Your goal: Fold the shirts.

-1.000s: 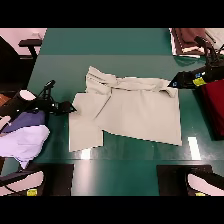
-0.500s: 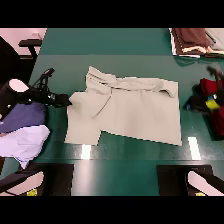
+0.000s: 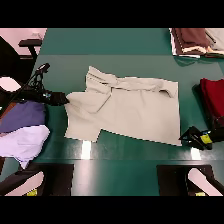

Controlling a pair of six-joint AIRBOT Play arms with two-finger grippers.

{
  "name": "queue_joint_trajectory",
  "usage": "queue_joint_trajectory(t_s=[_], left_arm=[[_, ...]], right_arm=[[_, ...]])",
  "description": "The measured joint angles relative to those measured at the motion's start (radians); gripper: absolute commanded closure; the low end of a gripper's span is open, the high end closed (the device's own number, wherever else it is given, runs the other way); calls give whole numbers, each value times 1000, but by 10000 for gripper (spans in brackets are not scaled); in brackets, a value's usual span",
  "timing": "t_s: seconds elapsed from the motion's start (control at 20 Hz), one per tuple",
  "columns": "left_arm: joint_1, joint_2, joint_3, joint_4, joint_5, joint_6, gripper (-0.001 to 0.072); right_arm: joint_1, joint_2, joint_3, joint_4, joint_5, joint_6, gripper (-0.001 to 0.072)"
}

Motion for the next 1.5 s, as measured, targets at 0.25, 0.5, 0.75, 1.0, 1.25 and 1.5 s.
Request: queue_joint_trajectory(t_s=[0.25,0.5,0.75,1.0,1.25,1.5], left_arm=[[0,2,0,1,-5,0,681],[0,13,22,3,-19,-5,682],[0,164,175,2,-15,-57,682],[0,340,527,3,-4,-108,682],[0,403,922,6,1,-182,683],[0,406,1094,53,35,-237,683]], right_arm=[[127,-79,-37,93,-61,-4,564],[234,-44,-28,106,-132,-6,688],[257,116,222,102,-129,-6,688],[262,236,708,115,-77,-6,688],[263,232,1225,41,17,-5,688],[263,158,1579,-52,136,27,689]])
